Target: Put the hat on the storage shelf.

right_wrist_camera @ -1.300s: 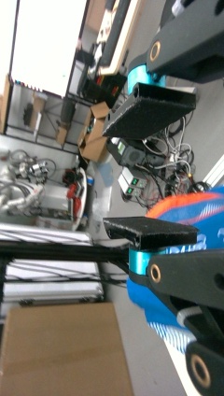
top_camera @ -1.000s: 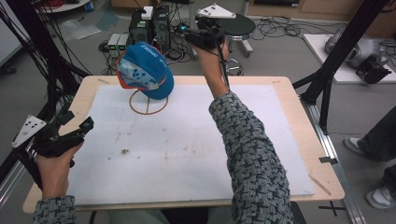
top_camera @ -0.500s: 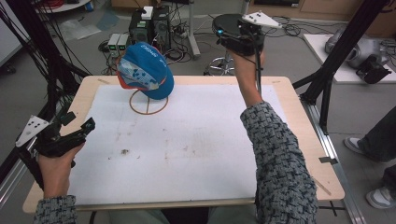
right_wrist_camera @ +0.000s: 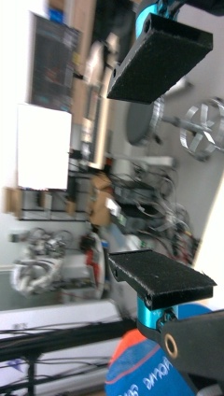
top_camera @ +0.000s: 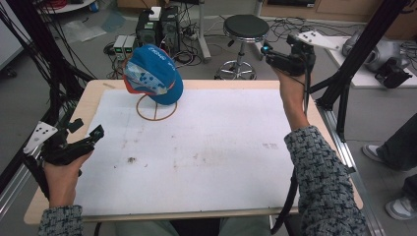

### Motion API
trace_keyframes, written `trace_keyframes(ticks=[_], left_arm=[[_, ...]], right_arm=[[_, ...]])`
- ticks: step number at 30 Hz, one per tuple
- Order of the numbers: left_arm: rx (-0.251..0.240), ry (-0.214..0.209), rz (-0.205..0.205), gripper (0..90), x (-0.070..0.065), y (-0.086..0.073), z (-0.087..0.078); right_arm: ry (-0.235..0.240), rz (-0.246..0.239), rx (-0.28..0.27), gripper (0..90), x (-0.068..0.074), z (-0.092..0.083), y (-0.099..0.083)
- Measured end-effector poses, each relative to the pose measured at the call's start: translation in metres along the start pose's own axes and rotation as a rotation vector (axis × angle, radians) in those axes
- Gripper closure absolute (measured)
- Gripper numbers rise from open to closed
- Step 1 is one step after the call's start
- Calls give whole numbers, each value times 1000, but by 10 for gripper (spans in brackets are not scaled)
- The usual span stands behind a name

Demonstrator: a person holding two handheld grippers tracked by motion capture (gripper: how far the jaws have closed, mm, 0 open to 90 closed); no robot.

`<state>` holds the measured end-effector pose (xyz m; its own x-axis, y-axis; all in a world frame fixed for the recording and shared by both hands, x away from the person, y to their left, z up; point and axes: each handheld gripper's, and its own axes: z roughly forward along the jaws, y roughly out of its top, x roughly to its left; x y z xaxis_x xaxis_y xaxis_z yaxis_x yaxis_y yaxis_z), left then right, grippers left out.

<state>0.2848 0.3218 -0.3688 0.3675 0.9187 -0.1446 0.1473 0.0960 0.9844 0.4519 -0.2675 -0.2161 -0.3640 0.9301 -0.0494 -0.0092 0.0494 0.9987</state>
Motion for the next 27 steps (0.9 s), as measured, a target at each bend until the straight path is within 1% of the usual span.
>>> trace_keyframes(ticks=[1, 2, 3, 4, 5, 7, 8, 11, 17, 19, 21, 23, 25, 27], left_arm=[[4, 0, 0, 179, 0, 0, 1], [6, 0, 3, 179, -1, -1, 1], [10, -2, 4, 179, -1, -2, 2], [13, -2, 3, 179, -1, -2, 2], [17, -3, 6, 179, -1, -3, 3], [21, -3, 4, 179, -2, -4, 4], [24, -3, 6, 179, -1, -4, 4], [30, 0, 4, 179, -1, -6, 6], [44, 3, 3, 179, -1, -10, 8], [50, 5, 3, 179, 0, -12, 9], [55, 5, 4, 178, -1, -13, 10], [59, 5, 6, 179, -1, -14, 11], [65, 3, 3, 178, -2, -16, 12], [74, 1, 0, 179, -2, -18, 14]], right_arm=[[0, -10, 6, 171, -2, -4, -1], [8, -8, 19, 171, -3, -8, -2], [12, -4, 19, 171, -4, -11, -4], [11, -5, 1, 171, -6, -17, -7], [11, -9, -2, 171, -6, -22, -10], [17, -9, 8, 171, -7, -30, -16], [18, 0, -2, 171, -8, -37, -22], [18, 11, -3, 170, -11, -52, -37], [2, 66, -6, 160, -21, -80, -70], [-9, 67, -2, 149, -23, -89, -81], [-12, 78, 0, 145, -24, -96, -90], [-13, 68, 10, 138, -25, -104, -102], [-15, 74, 9, 131, -24, -109, -110], [-11, 91, 52, 114, -24, -112, -118]])
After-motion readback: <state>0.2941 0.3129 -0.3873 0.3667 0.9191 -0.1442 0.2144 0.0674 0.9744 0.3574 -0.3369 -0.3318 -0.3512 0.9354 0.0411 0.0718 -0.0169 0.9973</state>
